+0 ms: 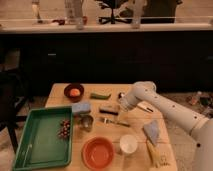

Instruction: Place eraser in red bowl

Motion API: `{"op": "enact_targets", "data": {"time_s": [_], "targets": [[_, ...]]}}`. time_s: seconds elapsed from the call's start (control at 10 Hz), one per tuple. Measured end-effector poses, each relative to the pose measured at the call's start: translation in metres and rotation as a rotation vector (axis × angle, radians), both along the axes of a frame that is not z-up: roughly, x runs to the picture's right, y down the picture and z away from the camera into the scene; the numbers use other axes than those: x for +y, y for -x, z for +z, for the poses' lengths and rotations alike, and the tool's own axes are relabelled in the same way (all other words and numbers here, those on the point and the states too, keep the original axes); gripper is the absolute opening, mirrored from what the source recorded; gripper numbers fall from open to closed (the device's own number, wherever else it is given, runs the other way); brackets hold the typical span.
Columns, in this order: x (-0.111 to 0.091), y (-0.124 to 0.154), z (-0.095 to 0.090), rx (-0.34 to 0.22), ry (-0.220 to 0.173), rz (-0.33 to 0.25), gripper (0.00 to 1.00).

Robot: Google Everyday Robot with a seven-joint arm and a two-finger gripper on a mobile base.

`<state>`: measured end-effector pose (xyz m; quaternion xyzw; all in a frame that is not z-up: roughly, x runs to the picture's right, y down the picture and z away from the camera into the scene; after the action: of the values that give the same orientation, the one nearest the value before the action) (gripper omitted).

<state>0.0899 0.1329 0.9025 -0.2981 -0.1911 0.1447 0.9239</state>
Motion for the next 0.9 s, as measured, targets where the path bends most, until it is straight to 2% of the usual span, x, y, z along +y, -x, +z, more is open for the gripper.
{"op": "enact_targets", "data": {"time_s": [0.6, 0.9], "targets": [[0.005, 0.012, 0.013, -0.013, 0.012, 0.006, 0.8], [0.006, 0.015, 0.015, -0.014, 0.013, 0.007, 0.76]]}}
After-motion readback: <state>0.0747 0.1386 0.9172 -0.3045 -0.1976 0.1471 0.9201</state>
